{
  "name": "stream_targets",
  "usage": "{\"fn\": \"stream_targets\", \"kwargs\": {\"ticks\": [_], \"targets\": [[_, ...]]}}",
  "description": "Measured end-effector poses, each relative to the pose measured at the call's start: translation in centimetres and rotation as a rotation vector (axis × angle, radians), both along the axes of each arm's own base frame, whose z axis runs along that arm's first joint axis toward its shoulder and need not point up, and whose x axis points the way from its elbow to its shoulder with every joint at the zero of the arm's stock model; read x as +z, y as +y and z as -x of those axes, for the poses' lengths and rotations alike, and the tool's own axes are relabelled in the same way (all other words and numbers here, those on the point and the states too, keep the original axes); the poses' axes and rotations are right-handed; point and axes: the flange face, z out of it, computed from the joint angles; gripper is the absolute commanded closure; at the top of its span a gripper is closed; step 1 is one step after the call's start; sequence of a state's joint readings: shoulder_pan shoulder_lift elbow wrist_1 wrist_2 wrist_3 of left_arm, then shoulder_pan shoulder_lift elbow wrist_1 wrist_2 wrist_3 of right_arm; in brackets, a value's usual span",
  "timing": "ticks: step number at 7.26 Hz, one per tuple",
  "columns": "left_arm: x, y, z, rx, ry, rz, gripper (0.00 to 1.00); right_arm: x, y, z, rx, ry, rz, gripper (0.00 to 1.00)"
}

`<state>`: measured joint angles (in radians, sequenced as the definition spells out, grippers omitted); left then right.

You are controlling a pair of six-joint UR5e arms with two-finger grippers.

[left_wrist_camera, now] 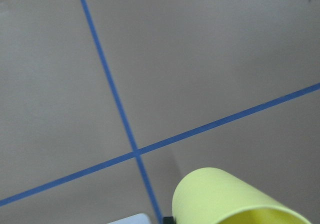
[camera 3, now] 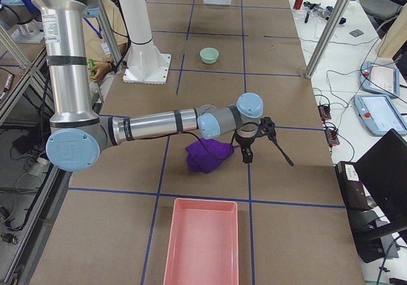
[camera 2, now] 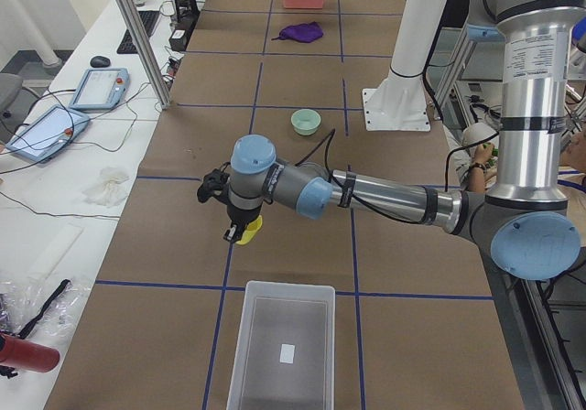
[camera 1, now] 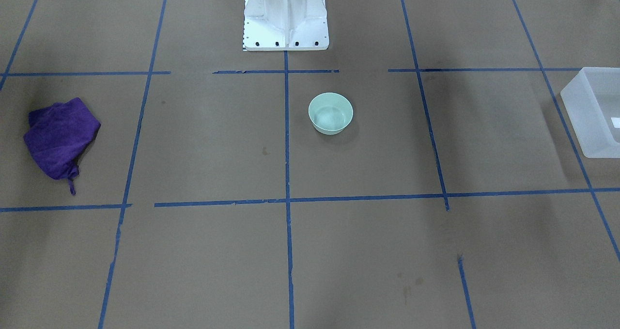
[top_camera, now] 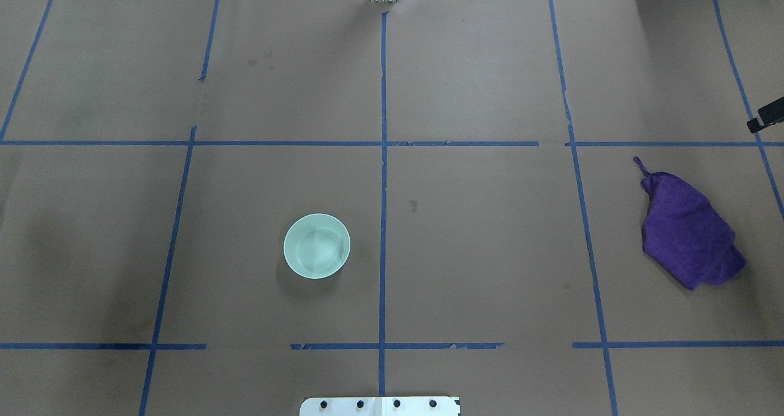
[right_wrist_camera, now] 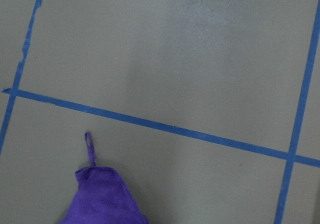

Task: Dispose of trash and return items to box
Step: 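Lower the right gripper onto the purple cloth while the left gripper returns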

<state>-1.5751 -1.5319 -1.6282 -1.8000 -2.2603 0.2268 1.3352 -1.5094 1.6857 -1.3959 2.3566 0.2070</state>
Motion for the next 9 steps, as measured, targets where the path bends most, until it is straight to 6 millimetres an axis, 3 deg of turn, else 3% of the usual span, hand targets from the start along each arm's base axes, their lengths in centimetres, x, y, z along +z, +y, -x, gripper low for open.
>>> {"fn": "stream_targets", "kwargs": {"ticks": [1, 3, 4, 6, 7, 8, 9], "targets": [[4.0, 0.9, 1.5, 0.023, -0.013, 0.037, 1.0, -1.1, 0.3, 1.5, 0.014, -0.01, 0.028, 0.0], [9.8, 2.7, 1.8, 0.021, -0.002, 0.148, 1.0, -2.5, 1.0, 3.9, 0.032, -0.022, 0.076, 0.0], [11.3, 3.0, 0.6, 0.027, 0.022, 0.192, 1.0, -2.6, 1.4, 4.4, 0.032, -0.021, 0.084, 0.0], [12.7, 2.9, -4.3, 0.088, 0.08, 0.23, 0.99, -2.6, 2.0, 5.1, 0.023, -0.017, 0.089, 0.0], [13.5, 3.0, -6.3, 0.112, 0.091, 0.228, 0.52, -2.4, 2.3, 5.2, 0.019, -0.016, 0.093, 0.0], [14.3, 3.2, -7.5, 0.131, 0.095, 0.211, 0.34, -2.4, 2.5, 5.6, 0.016, -0.018, 0.1, 0.0], [14.2, 3.2, -8.1, 0.141, 0.096, 0.191, 0.27, -2.6, 2.8, 6.4, 0.017, -0.021, 0.121, 0.0]]}}
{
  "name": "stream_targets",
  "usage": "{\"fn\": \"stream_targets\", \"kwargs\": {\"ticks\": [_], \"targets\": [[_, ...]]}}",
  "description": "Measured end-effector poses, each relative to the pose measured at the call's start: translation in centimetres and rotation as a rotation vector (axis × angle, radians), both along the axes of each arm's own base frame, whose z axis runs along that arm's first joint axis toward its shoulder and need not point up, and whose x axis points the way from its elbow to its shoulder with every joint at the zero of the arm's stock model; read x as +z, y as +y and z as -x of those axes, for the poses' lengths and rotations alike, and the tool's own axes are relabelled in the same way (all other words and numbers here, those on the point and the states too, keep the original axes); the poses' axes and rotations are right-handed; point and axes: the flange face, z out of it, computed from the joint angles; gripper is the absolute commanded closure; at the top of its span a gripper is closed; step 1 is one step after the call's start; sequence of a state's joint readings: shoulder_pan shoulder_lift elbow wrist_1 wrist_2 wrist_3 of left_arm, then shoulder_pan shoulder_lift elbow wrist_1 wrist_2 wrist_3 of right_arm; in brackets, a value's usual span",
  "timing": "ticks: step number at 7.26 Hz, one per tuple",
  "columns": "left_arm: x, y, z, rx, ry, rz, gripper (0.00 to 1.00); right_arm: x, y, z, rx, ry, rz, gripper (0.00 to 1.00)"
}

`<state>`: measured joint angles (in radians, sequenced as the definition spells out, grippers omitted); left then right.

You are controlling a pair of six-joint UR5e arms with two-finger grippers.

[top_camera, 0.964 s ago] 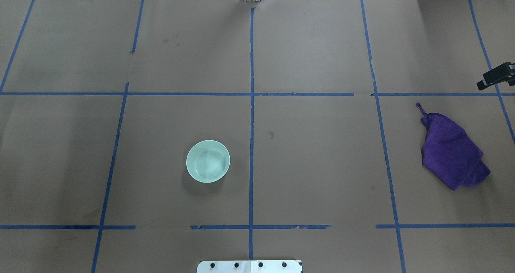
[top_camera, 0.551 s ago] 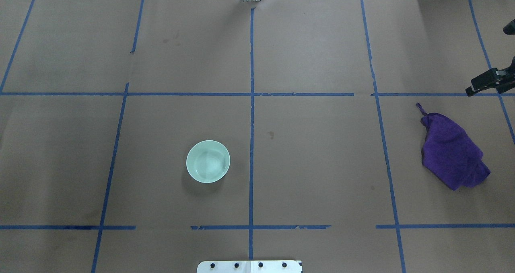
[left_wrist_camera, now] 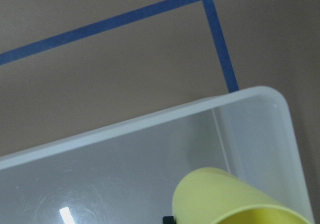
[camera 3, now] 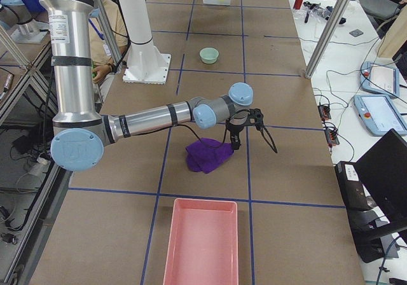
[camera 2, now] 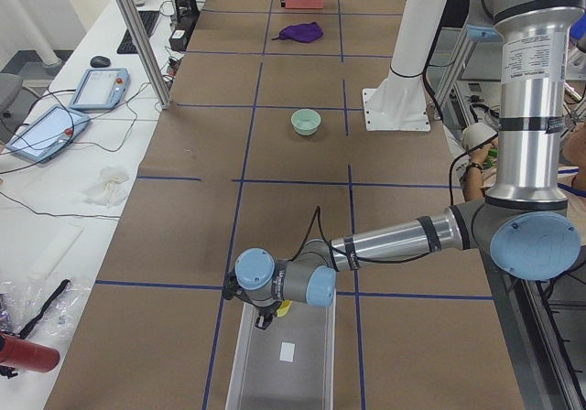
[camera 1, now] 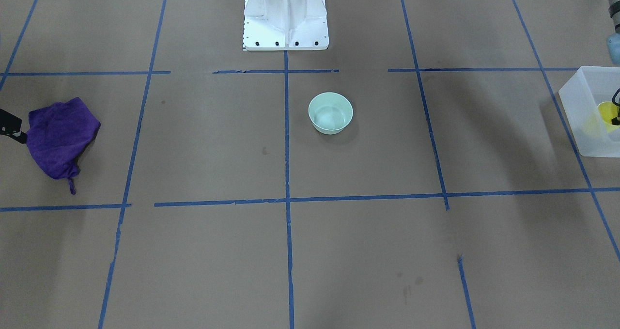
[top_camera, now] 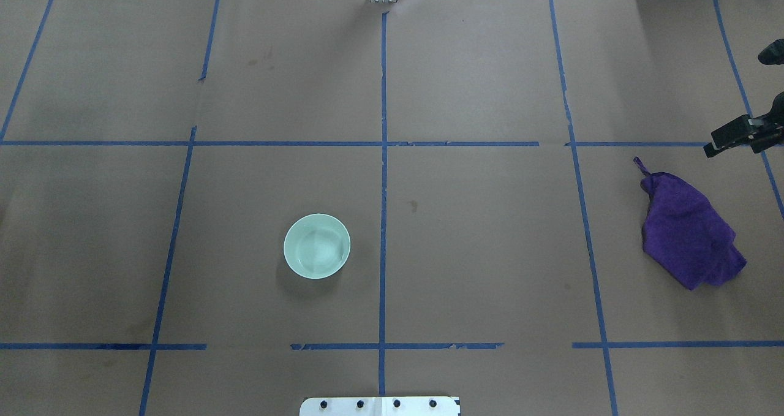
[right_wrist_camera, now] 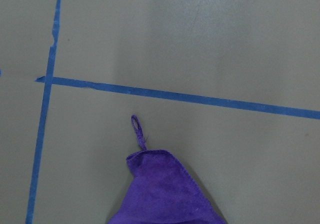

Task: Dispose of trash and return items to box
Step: 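Lower the right gripper onto the purple cloth while the left gripper returns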

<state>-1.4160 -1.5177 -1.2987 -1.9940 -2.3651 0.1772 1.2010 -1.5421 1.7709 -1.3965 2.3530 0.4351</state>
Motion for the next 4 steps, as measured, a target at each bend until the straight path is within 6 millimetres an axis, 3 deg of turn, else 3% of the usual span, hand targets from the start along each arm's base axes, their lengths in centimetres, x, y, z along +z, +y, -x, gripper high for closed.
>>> {"fn": "stream_targets", "kwargs": {"ticks": [2, 3, 4], "targets": [[-3.4, -1.3, -0.3, -0.005, 0.011, -0.061, 0.23, 0.0, 1.4, 2.6, 0.008, 0.003, 0.071, 0.0], [-6.9, -2.7, -0.3, -0.032, 0.016, -0.071, 0.21, 0.6, 2.3, 3.8, -0.004, 0.013, 0.098, 0.0], [-11.6, -4.4, -0.5, -0.078, 0.021, -0.055, 0.19, 1.0, 3.1, 5.0, -0.016, 0.027, 0.116, 0.0]]}}
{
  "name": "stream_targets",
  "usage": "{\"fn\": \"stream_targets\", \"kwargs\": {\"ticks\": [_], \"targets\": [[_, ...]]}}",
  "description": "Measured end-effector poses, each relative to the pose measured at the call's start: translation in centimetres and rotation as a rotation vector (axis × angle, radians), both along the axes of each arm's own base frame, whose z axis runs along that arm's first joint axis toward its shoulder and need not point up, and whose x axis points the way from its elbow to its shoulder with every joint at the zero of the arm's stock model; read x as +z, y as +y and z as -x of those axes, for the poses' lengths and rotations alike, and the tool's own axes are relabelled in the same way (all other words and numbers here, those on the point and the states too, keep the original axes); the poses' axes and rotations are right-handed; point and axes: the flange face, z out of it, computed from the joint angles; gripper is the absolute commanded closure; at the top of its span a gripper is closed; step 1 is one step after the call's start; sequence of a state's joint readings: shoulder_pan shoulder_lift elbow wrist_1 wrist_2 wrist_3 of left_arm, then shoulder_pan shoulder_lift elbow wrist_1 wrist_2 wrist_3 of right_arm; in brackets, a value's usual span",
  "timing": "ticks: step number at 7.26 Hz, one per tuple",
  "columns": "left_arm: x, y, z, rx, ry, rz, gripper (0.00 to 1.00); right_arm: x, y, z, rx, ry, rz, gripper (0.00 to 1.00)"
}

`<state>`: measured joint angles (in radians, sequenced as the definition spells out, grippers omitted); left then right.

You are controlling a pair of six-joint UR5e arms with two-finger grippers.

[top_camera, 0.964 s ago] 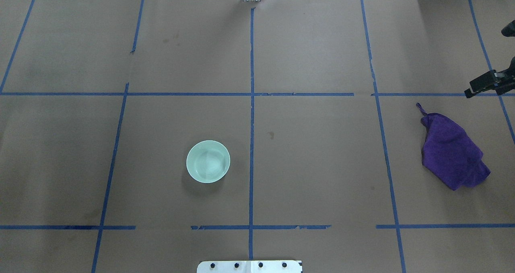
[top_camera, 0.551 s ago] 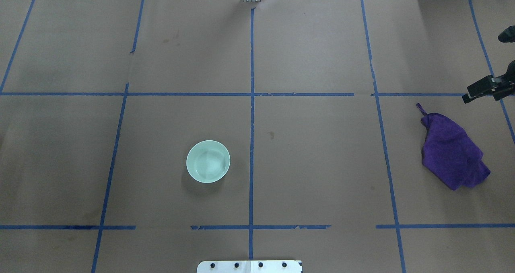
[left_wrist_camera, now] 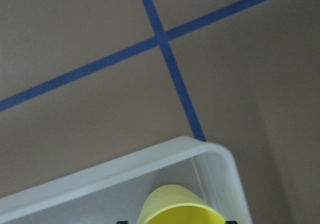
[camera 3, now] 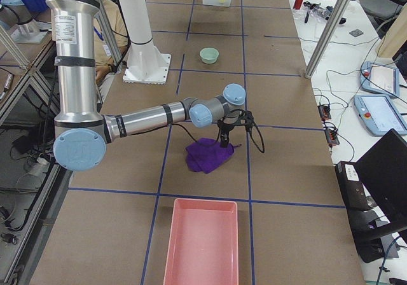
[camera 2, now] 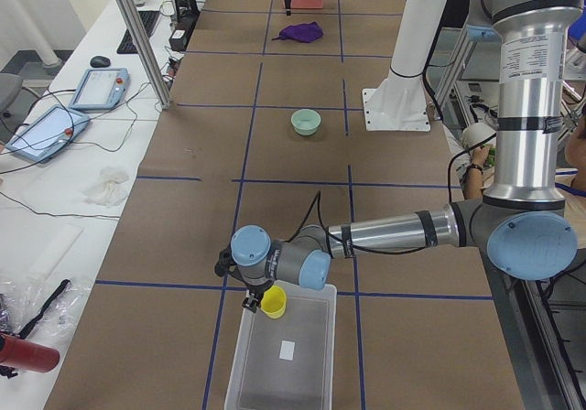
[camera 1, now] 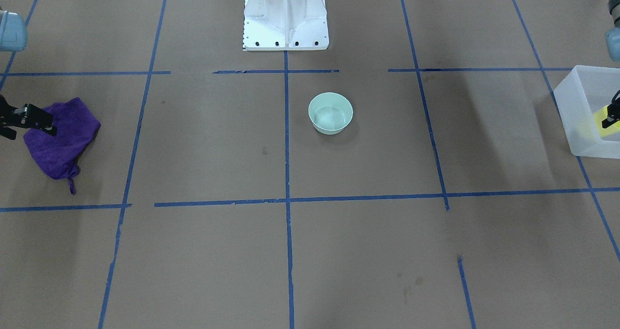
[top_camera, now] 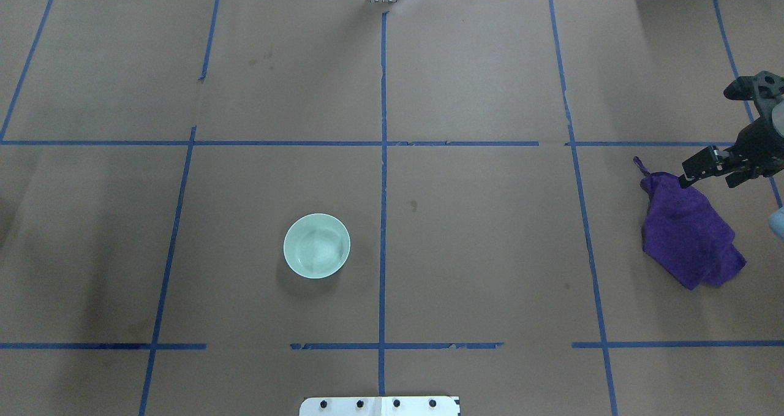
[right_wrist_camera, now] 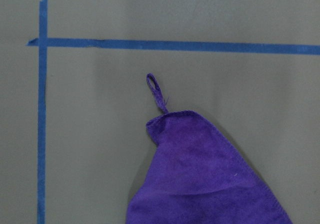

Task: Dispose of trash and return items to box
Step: 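Lower the right gripper onto the purple cloth while the left gripper returns, then grasp the purple cloth with the right gripper while the left reaches the green bowl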

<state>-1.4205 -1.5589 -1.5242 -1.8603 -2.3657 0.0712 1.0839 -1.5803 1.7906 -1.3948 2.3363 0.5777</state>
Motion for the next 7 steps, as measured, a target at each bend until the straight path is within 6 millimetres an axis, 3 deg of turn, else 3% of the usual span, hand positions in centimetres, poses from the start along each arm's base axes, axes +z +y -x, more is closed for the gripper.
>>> {"fn": "stream_targets", "kwargs": {"ticks": [2, 3, 7], "targets": [[-11.4, -2.9, -0.5, -0.119, 0.027, 0.045, 0.17, 1.0, 1.1, 2.8, -0.029, 0.054, 0.004, 0.0], [-15.9, -3.7, -1.7, -0.169, 0.05, 0.068, 0.17, 1.8, 1.5, 4.0, -0.045, 0.087, -0.001, 0.0], [-27.7, -3.7, -14.8, -0.216, 0.145, 0.221, 0.17, 5.3, 2.5, 6.4, -0.091, 0.153, 0.032, 0.03]]}}
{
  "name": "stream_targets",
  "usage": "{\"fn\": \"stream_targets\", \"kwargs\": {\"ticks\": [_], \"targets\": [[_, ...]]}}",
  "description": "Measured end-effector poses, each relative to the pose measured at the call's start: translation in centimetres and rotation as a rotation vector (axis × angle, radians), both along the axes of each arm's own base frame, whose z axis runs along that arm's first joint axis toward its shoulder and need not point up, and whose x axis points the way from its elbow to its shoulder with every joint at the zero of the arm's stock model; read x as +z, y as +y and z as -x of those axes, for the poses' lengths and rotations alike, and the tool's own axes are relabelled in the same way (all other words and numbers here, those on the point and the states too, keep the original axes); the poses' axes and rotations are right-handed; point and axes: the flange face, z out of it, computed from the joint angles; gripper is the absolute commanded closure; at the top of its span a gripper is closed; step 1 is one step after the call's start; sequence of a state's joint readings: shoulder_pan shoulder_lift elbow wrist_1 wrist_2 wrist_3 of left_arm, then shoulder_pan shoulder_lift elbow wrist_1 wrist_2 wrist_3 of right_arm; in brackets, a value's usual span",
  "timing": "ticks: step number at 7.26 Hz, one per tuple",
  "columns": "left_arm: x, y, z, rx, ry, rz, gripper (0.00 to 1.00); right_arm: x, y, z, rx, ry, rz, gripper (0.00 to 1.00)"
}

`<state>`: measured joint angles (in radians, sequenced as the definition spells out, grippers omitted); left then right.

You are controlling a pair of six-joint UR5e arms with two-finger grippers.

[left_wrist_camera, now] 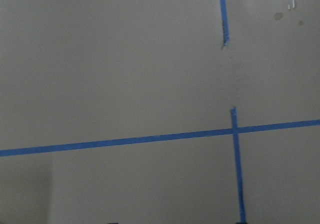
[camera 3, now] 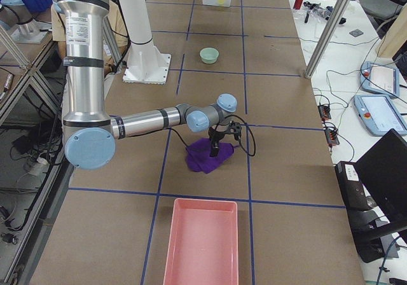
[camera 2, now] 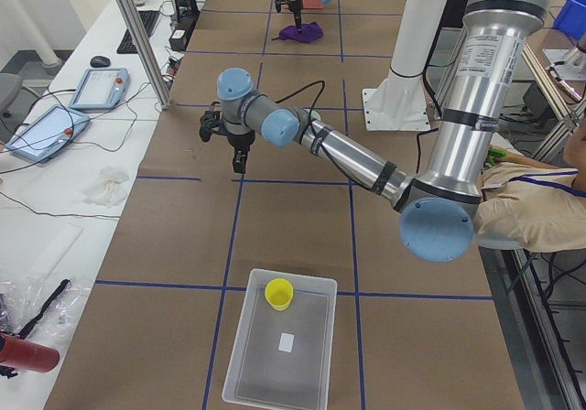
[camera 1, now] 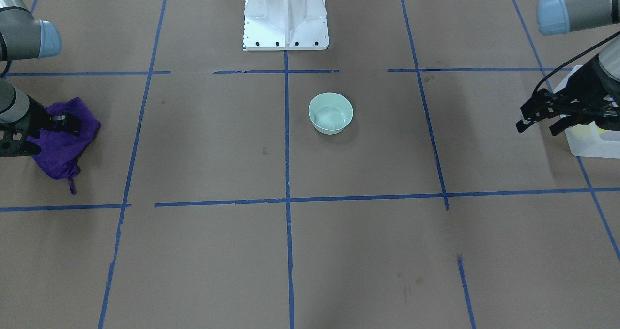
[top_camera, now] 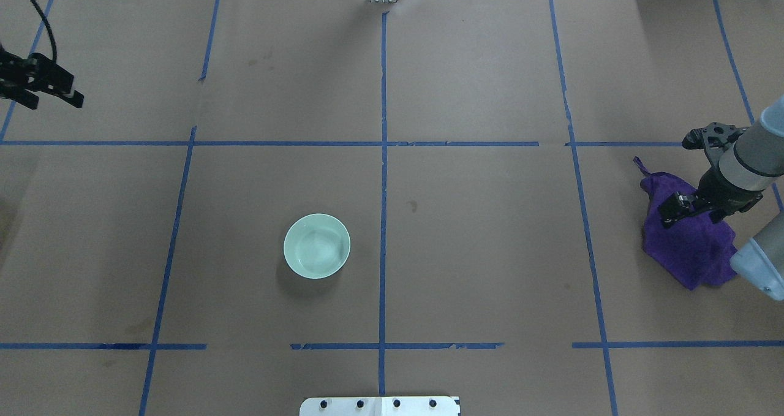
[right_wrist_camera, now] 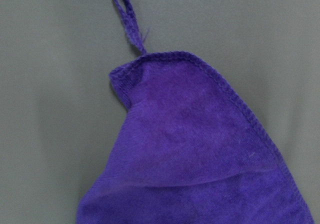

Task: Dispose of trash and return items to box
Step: 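Grasp the purple cloth with the right gripper while the left reaches the green bowl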

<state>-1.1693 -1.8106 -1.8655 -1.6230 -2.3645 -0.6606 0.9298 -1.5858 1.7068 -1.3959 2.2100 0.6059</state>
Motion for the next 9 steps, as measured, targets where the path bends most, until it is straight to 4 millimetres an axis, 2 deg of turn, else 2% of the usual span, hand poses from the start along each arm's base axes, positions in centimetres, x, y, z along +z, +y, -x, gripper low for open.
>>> {"fn": "stream_targets", "kwargs": {"ticks": [1, 2, 3, 4, 5, 6, 8, 9], "targets": [[-2.1, 0.4, -3.0, 0.001, 0.021, 0.033, 0.17, 0.5, 0.1, 0.3, -0.006, 0.006, 0.007, 0.26], [-3.3, 0.7, -4.5, 0.002, 0.032, 0.05, 0.17, 0.8, 0.2, 0.4, -0.009, 0.01, 0.012, 0.42], [-4.0, 0.9, -5.4, 0.002, 0.039, 0.063, 0.17, 1.2, 0.2, 0.5, -0.009, 0.015, 0.019, 0.46], [-4.7, 1.1, -6.7, 0.002, 0.046, 0.082, 0.17, 1.6, 0.2, 0.5, -0.01, 0.02, 0.027, 0.63], [-5.5, 1.4, -8.1, 0.003, 0.053, 0.103, 0.17, 1.9, 0.2, 0.6, -0.011, 0.022, 0.032, 0.87], [-6.4, 1.6, -9.2, 0.002, 0.061, 0.122, 0.17, 2.0, 0.3, 0.6, -0.011, 0.023, 0.035, 1.0], [-8.0, 2.2, -11.7, 0.005, 0.074, 0.153, 0.17, 2.0, 0.3, 0.5, -0.011, 0.023, 0.037, 1.0], [-9.1, 2.7, -13.5, 0.001, 0.075, 0.174, 0.17, 1.7, 0.4, 0.5, -0.009, 0.019, 0.034, 1.0]]}}
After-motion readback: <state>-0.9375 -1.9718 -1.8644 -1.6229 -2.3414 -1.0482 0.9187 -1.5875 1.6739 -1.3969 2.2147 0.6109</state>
